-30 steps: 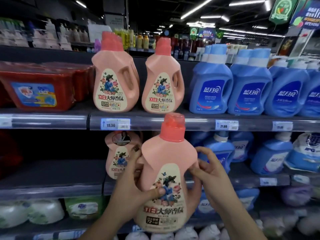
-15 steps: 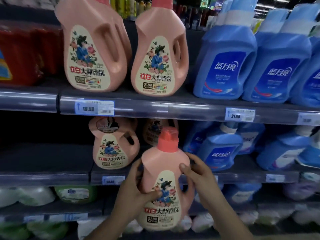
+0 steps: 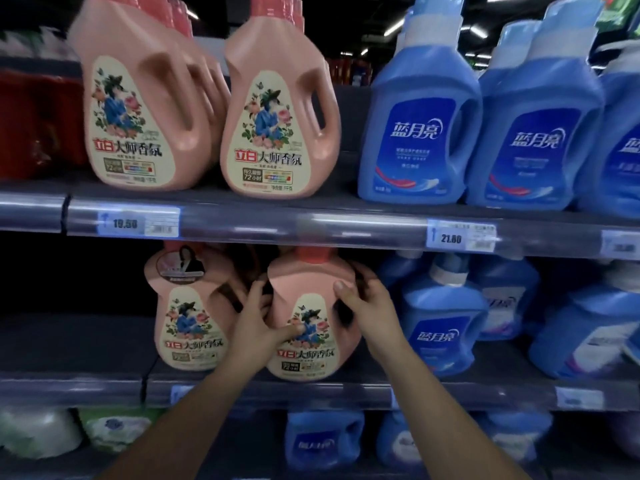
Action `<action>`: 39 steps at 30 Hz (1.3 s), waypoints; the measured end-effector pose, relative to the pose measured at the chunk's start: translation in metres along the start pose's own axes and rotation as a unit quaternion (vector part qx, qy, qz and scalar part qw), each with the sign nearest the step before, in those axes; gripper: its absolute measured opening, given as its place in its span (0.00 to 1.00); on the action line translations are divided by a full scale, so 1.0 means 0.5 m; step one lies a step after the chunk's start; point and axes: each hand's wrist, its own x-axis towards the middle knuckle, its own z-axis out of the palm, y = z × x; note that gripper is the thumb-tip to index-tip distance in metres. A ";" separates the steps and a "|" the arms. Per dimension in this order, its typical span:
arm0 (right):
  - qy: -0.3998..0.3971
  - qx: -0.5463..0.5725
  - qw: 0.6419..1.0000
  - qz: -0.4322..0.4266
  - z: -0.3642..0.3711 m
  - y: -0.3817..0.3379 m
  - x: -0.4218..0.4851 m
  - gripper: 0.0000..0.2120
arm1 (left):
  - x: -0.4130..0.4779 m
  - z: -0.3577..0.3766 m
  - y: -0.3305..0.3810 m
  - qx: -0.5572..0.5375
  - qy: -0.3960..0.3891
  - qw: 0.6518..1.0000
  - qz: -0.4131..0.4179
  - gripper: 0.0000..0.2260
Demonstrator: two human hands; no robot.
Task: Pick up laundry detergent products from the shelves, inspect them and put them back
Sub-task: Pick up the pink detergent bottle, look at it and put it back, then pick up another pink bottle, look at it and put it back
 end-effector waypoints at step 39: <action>-0.110 -0.195 0.973 0.058 0.381 0.059 0.031 0.28 | 0.068 -0.403 -0.067 0.028 -0.027 0.996 -0.086 0.36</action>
